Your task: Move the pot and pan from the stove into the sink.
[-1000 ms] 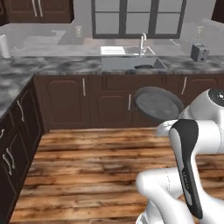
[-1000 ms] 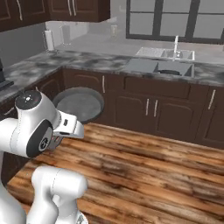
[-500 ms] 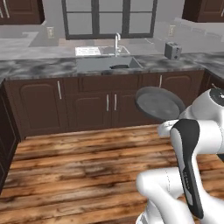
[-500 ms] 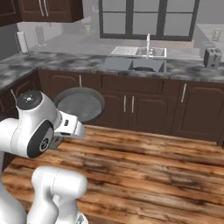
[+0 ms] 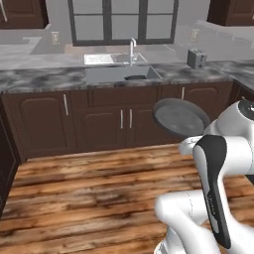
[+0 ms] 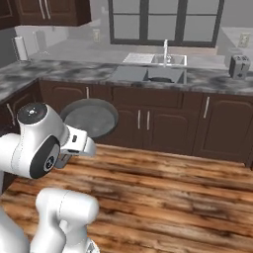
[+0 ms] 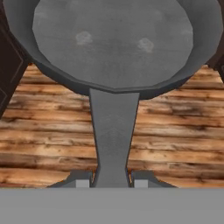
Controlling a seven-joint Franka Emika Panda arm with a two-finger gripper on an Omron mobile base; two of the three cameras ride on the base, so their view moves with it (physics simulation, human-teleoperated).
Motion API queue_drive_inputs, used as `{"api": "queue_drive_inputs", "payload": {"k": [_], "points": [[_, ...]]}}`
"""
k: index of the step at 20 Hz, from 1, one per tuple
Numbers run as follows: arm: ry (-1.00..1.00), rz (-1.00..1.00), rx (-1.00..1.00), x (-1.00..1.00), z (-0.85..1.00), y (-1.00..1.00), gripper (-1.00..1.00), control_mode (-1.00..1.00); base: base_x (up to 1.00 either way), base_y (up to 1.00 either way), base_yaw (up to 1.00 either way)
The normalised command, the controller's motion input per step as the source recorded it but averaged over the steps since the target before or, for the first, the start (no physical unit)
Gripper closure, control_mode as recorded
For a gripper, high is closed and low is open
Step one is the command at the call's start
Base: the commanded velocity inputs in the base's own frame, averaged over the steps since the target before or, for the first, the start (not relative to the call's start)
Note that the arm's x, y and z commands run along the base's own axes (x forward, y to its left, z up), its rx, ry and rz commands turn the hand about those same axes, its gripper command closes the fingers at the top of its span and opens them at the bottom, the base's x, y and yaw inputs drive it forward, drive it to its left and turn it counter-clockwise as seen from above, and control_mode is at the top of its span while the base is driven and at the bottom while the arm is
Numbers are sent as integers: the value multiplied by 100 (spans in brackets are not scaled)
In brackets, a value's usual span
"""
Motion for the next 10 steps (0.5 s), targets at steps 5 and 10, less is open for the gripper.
{"api": "queue_drive_inputs", "payload": {"k": [5,10], "points": [[0,0,0,0,0,0,100,100,72,9,-6],[0,0,0,0,0,0,100,100,80,13,-7]]}}
